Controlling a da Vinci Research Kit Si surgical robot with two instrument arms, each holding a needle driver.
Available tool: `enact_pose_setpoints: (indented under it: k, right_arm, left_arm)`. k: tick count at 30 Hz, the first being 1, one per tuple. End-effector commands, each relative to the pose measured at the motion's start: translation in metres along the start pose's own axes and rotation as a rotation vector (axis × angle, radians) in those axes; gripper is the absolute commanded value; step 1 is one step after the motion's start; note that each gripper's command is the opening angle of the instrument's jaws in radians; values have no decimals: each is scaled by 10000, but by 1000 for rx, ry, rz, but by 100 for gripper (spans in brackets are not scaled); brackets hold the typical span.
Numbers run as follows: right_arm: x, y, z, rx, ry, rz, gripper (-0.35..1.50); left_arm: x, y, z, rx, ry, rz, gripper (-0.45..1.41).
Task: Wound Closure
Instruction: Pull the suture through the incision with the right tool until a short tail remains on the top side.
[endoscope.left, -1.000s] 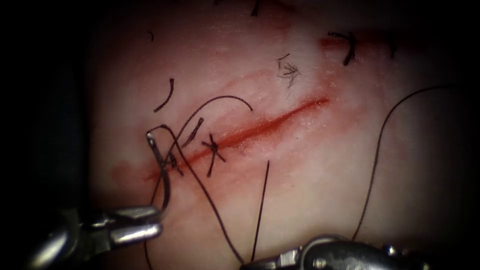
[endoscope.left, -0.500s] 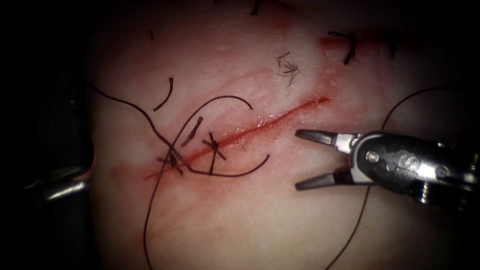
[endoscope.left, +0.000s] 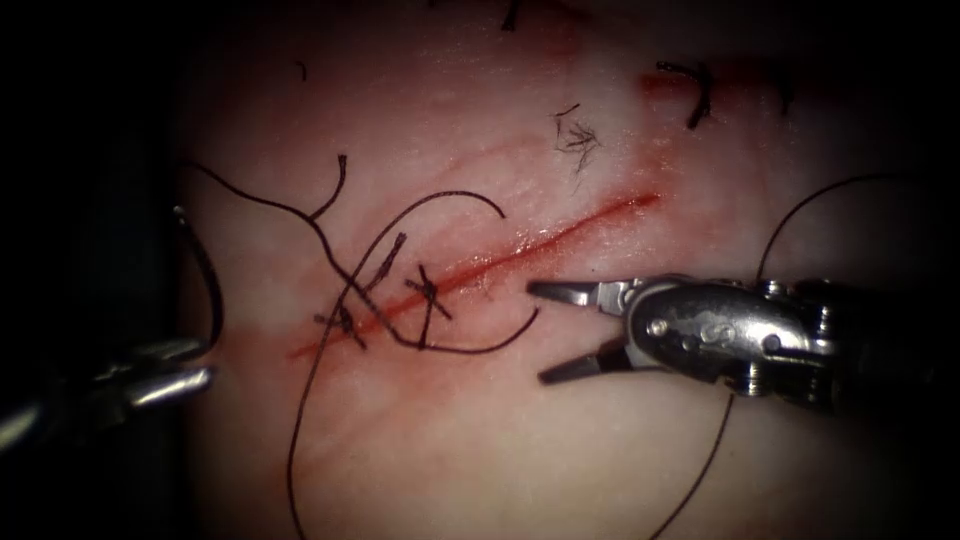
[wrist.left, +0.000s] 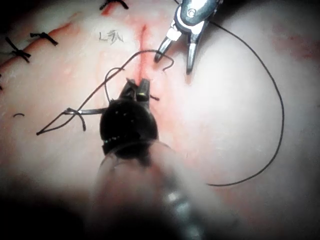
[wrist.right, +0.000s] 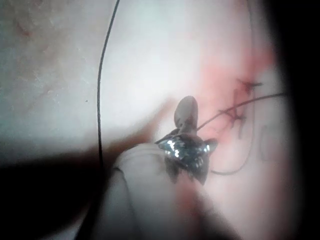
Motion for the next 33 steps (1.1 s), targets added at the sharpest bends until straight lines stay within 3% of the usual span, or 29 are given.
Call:
enact_pose_setpoints:
  k: [1,4,7,9,17,26,33]
  right_arm:
    - [1,3,12,4,-16,-3,46]
    - [1,5,10,-5,-53,-5,37]
    - [-1,6,14,-2,-66,-5,4]
    - [-3,7,17,15,-93,-6,-35]
    - [-3,12,2,34,-157,-3,-35]
    - [22,-20,-24,69,-207,-15,-35]
    - [24,-3,-19,24,-191,7,-35]
  left_arm:
    - [0,-2,7,0,1,2,-35]
    - [0,-1,7,0,1,2,-35]
    - [1,0,8,1,1,7,-35]
    - [1,1,9,-3,1,7,-35]
    - [1,1,10,-5,-2,19,-35]
    - [1,11,24,-19,-6,43,-35]
    - [1,10,22,-22,-6,44,-35]
